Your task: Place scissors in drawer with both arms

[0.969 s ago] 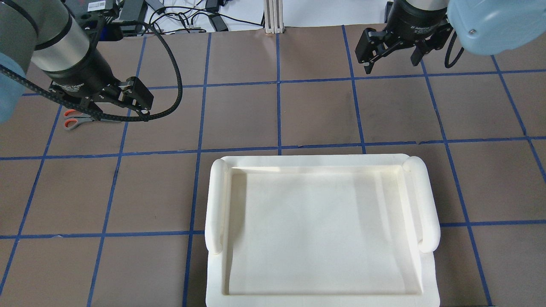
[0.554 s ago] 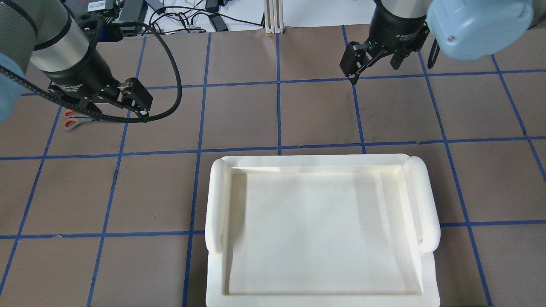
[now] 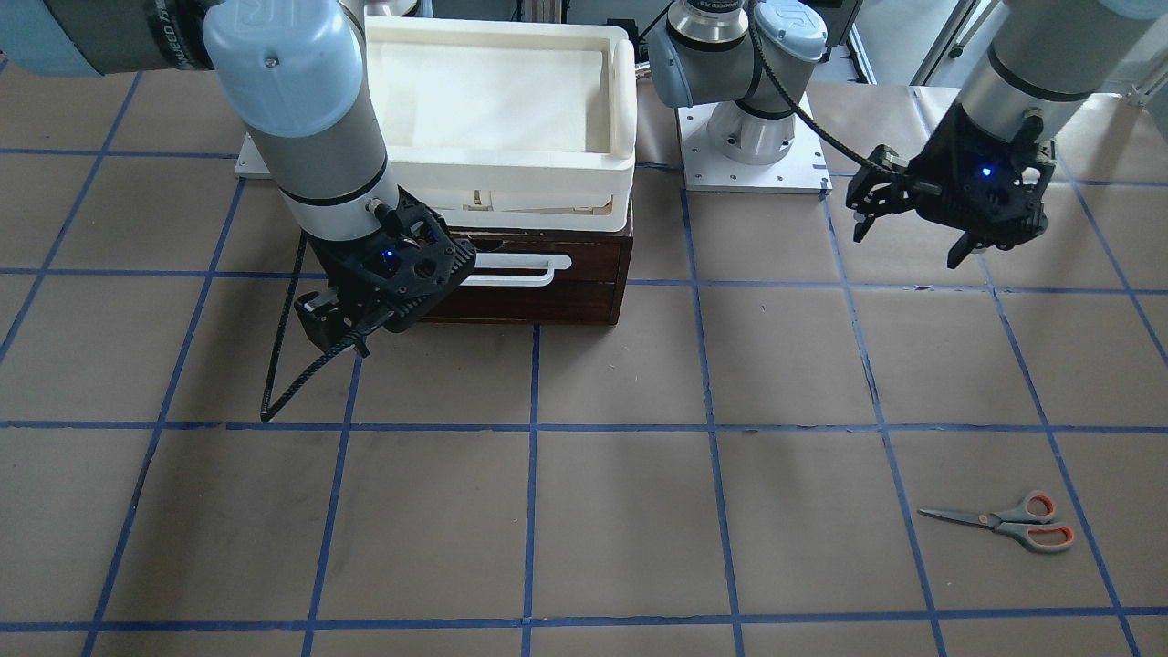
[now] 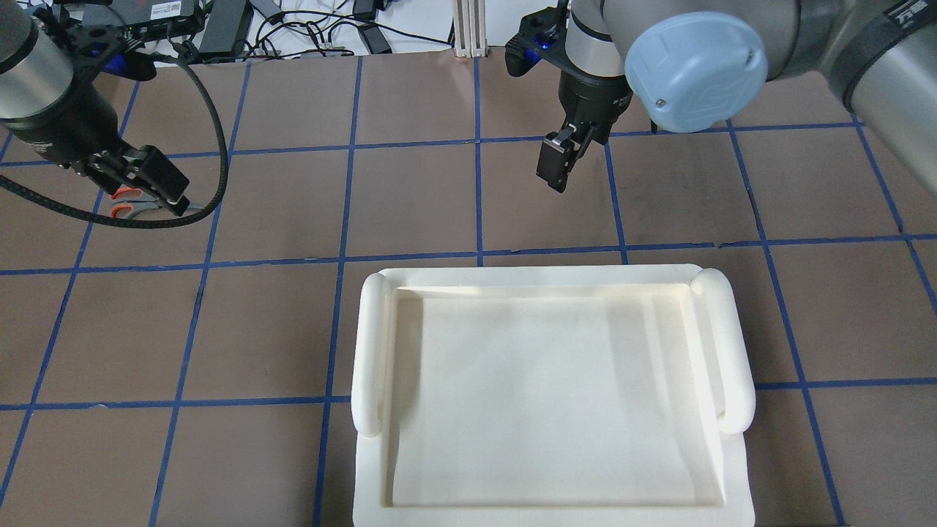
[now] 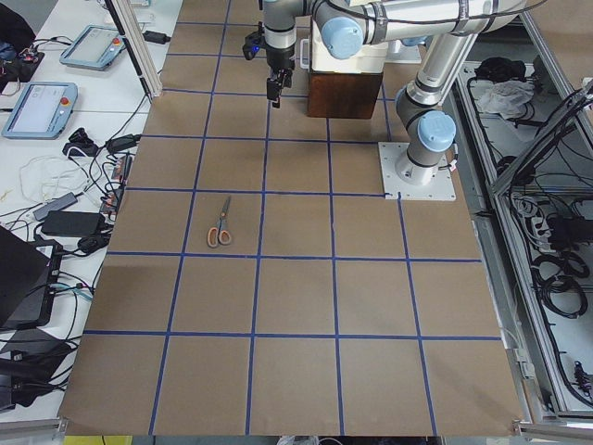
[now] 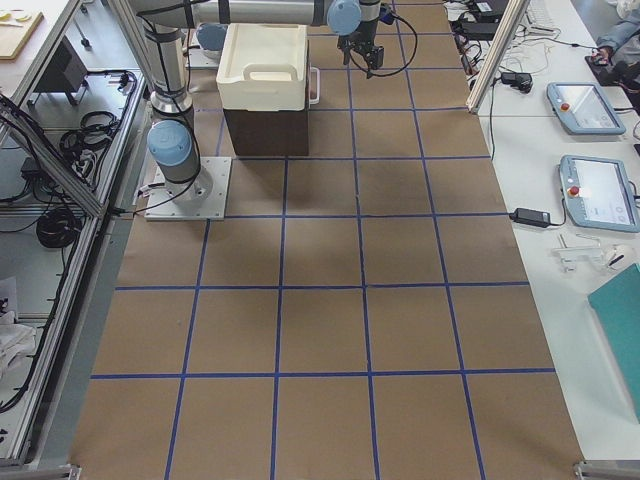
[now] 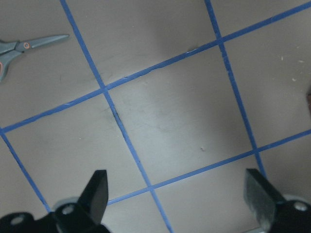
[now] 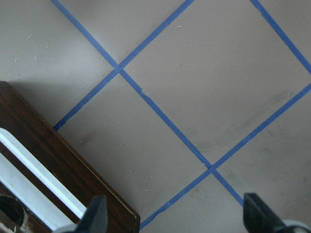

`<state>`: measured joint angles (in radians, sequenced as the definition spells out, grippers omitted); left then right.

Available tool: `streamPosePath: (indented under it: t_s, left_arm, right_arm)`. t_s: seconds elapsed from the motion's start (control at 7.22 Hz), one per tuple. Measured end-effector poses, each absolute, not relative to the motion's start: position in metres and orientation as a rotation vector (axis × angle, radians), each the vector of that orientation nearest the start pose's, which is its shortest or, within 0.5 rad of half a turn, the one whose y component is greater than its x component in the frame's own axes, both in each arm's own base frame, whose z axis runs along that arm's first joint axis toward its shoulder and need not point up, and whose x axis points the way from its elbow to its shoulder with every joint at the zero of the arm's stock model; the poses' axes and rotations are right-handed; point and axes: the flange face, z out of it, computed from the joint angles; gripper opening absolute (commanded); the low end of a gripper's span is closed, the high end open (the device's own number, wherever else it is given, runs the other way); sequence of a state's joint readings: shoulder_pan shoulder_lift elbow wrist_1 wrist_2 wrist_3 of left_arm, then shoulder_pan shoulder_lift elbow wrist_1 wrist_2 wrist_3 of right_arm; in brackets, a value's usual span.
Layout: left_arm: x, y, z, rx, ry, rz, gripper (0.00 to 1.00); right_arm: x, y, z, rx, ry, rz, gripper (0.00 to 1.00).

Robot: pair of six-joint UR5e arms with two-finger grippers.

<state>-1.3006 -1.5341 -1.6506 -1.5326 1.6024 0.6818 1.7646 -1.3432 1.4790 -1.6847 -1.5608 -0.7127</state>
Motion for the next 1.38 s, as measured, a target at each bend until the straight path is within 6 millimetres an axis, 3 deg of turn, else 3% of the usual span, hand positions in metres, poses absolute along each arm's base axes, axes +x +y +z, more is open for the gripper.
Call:
streamPosePath:
  t_s: [0.28,0.55,0.69,1.11,1.38]
  left_arm:
    - [0.044,-0.515,0.447,0.981,2.956,0.029,1.00]
    - [0.076,-0.537,0.417,1.244,2.857,0.034,1.00]
    - [0.094,-0.549,0.401,1.353,2.799,0.025,1.00]
    - [0.165,-0.574,0.351,1.674,2.578,-0.001,1.00]
    - [0.201,-0.589,0.311,1.830,2.433,-0.014,1.00]
  right_arm:
    - [0.250,-0.545,0.408,-1.544,2.706,0.072,1.00]
    - [0.254,-0.543,0.404,-1.622,2.655,0.087,0.87]
    - [0.257,-0.540,0.399,-1.639,2.609,0.120,1.00]
    - [0.275,-0.533,0.374,-1.800,2.381,0.207,1.00]
    - [0.294,-0.523,0.350,-1.956,2.221,0.267,1.00]
